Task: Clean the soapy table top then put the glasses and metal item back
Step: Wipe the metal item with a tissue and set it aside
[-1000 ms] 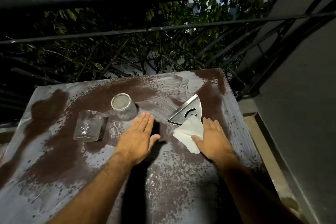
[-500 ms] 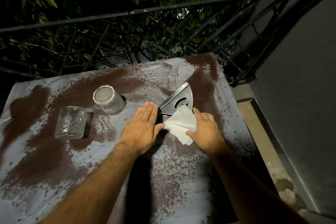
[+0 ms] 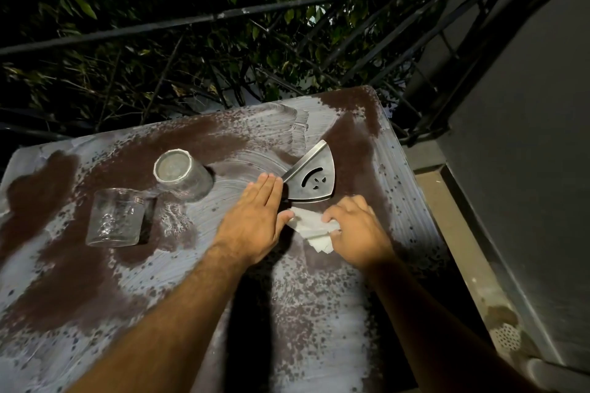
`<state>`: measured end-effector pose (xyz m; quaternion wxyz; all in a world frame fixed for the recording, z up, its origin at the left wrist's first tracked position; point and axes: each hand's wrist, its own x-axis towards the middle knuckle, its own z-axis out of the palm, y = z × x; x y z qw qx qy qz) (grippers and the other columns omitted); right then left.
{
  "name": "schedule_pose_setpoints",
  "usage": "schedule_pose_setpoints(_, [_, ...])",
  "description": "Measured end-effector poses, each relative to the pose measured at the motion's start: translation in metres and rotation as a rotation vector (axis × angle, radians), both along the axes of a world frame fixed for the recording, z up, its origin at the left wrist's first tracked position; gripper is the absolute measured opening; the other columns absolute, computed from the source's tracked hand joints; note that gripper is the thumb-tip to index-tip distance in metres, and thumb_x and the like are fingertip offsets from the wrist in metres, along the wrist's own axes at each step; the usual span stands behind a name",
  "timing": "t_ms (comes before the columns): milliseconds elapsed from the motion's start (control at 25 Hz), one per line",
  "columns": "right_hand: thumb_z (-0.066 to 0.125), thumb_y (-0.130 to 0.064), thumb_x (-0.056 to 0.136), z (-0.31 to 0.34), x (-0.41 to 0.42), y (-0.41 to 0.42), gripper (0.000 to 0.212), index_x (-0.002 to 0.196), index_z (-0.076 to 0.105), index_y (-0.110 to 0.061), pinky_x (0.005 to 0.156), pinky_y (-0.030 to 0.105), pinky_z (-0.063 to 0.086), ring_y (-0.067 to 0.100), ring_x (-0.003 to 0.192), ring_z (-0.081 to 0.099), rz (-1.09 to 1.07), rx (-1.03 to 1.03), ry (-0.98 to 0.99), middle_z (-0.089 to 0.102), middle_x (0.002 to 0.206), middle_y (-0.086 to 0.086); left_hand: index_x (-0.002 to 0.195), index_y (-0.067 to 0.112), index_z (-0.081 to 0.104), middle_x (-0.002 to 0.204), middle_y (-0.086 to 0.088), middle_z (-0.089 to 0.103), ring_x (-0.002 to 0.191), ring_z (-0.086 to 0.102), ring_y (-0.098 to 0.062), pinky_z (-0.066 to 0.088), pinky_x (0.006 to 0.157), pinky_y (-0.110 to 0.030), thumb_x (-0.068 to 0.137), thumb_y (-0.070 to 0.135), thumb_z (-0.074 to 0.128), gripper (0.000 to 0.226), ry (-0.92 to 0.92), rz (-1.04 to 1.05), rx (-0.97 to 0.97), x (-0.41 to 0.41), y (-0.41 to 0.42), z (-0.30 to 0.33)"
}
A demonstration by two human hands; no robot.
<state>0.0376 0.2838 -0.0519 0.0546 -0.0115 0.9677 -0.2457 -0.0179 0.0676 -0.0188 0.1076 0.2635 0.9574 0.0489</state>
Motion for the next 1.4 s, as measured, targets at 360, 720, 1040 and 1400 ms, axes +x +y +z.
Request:
schedule_pose_setpoints(360, [0.059, -0.029, 0.085, -0.004, 0.0, -0.004, 0.015, 0.098, 0.063, -0.023, 0.087, 0.034, 0.036, 0.022, 0.109, 0.047, 0.083, 0.099, 0.048, 0.063, 0.102, -0.007, 0.13, 0.012, 0.058, 0.123, -0.007, 0.061, 0.118, 0.055, -0.03, 0.045, 0.102, -0.038, 0.09, 0.016, 0.06, 0.04, 0.098, -0.105, 0.06, -0.001, 0.014, 0.007])
schedule_pose_setpoints(720, [0.074, -0.006, 0.078, -0.002, -0.01, -0.008, 0.064, 0.126, 0.042, -0.035, 0.074, 0.02, 0.043, 0.003, 0.08, 0.055, -0.075, -0.355, -0.04, 0.059, 0.078, -0.013, 0.145, 0.018, 0.046, 0.134, -0.002, 0.057, 0.123, 0.052, -0.023, 0.041, 0.103, -0.036, 0.098, 0.037, 0.055, 0.051, -0.077, -0.187, -0.019, -0.004, 0.038, 0.011])
schedule_pose_setpoints(1040, [0.084, -0.026, 0.075, 0.02, -0.027, 0.01, 0.06, 0.127, 0.055, -0.028, 0.057, 0.03, 0.056, 0.018, 0.076, 0.074, -0.559, -1.12, -0.198, 0.073, 0.094, 0.003, 0.096, 0.022, 0.06, 0.095, -0.008, 0.073, 0.093, 0.066, -0.031, 0.044, 0.075, -0.033, 0.096, 0.027, 0.06, 0.005, -0.254, 0.142, 0.233, -0.009, 0.049, 0.027])
schedule_pose_setpoints(1400, [0.07, -0.023, 0.091, 0.01, -0.021, 0.005, 0.027, 0.116, 0.067, -0.016, 0.075, 0.033, 0.059, 0.027, 0.095, 0.073, -0.573, -1.453, -0.407, 0.075, 0.106, 0.009, 0.105, 0.007, 0.064, 0.106, -0.022, 0.075, 0.087, 0.071, -0.037, 0.058, 0.088, -0.056, 0.093, 0.017, 0.072, 0.018, -0.607, 0.671, 0.824, -0.017, 0.059, 0.021])
